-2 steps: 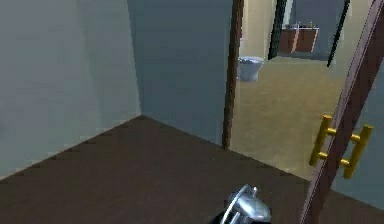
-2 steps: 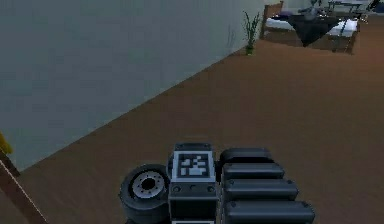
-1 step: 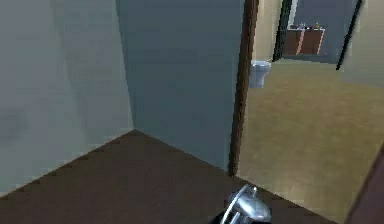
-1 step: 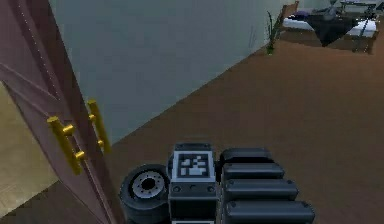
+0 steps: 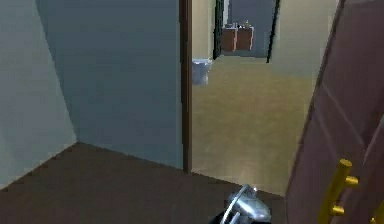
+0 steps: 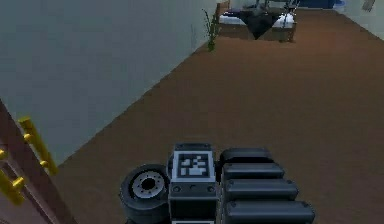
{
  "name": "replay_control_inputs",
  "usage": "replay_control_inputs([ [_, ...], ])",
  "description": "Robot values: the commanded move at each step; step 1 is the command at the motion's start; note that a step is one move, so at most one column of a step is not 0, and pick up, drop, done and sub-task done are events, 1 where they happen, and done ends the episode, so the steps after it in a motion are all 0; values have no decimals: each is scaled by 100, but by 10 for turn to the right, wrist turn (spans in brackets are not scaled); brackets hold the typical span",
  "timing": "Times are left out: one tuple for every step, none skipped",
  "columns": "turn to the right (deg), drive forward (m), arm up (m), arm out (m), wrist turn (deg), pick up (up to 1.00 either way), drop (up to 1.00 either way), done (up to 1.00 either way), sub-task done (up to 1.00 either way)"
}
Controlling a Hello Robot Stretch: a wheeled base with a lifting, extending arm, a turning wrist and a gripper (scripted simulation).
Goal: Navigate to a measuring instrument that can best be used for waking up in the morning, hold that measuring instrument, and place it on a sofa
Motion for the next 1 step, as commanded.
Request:
replay_control_inputs([
  [0, 55, 0, 0, 0, 0, 0, 0, 0],
])
